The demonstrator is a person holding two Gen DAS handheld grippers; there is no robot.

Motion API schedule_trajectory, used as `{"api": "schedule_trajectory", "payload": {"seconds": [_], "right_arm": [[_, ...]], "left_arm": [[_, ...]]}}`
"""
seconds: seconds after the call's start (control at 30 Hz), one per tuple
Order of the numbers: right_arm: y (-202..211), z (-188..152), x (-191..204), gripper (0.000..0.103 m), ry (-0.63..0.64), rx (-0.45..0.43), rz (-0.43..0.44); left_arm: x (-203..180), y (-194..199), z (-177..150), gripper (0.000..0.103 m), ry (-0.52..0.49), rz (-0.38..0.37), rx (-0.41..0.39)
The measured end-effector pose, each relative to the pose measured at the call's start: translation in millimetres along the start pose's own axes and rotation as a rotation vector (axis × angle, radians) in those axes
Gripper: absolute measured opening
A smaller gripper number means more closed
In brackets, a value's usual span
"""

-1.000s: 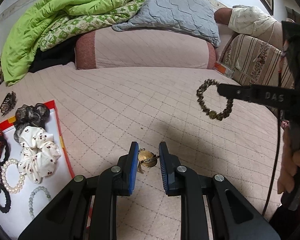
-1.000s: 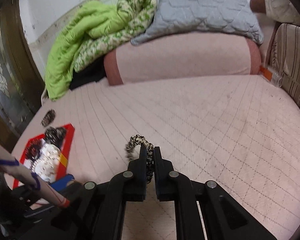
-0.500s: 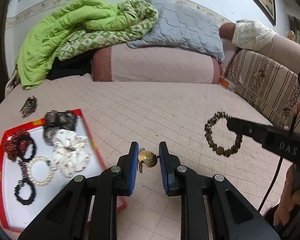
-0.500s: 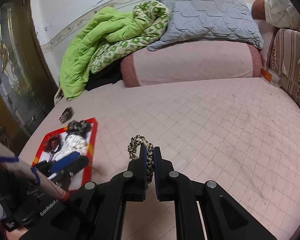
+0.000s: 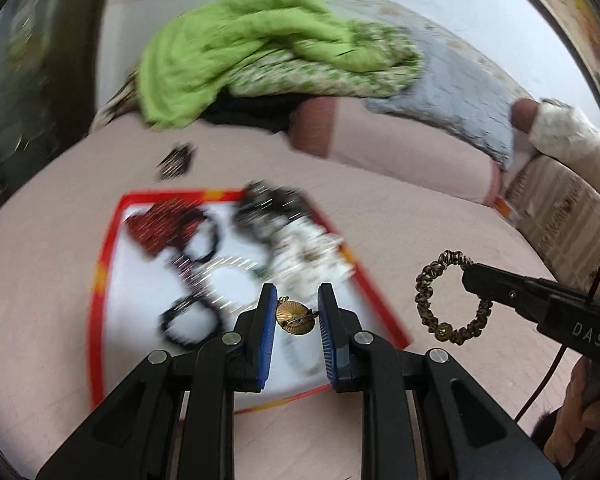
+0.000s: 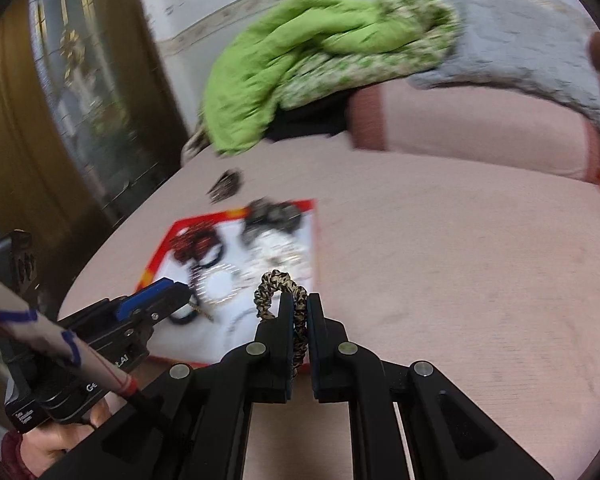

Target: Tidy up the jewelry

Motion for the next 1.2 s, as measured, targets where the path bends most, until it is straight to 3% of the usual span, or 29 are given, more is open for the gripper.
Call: {"api": "schedule_trajectory", "payload": {"seconds": [0.17,0.33,0.57,0.8,0.83,0.87,0.93,1.17,1.2], "right_arm": [[-45.9,-12.8,30.6,0.007,-0.013,0.086,0.078],[-81.3,-22.4,40.9,0.007,-0.025,0.147,0.093],[-107.6,-29.1,42.2,0.007,-0.067,0.198,0.126],[-122.1,-33.0,67.8,0.010,-0.055,0.229,0.193],[-123.3,-34.3,70.5,0.011,-0.048,0.235,0.198],[-123.3,-35.9,71.1,0.013,-0.040,0.241,0.193],[-121.0,-37.5,69.4,0.030,-0.017,0.235,0.160],[-90.4,-27.1,51.6,0.036,-0.009,0.155,0.111],[-81.7,-25.7,47.7,0.042,-0.003,0.135,0.091]], "left_arm": [[39.5,-8.3,-21.1,0.020,0.075,0.030,0.072],[60.5,-14.0,-30.2,0.020,0.120,0.051,0.106],[65.3,-22.1,-31.0,0.020,0.140,0.067,0.127],[69.7,-24.3,-32.0,0.020,0.138,0.109,0.131],[69.6,-24.6,-32.0,0.022,0.135,0.116,0.132],[69.5,-24.5,-31.7,0.032,0.131,0.125,0.129],[67.6,-22.4,-29.8,0.043,0.121,0.141,0.112],[54.8,-15.7,-23.2,0.046,0.064,0.166,0.067],[53.7,-10.7,-21.0,0.049,0.058,0.184,0.044]]}}
Point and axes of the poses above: each gripper's, at about its wrist camera, not at the fingertips, and y roughly against the way its jaws point, x to its left, z to its top, the point moved 6 cm from there along -y, roughly the way its jaws point, and after that the axes turned 2 degrees about x, right-handed, at the moved point
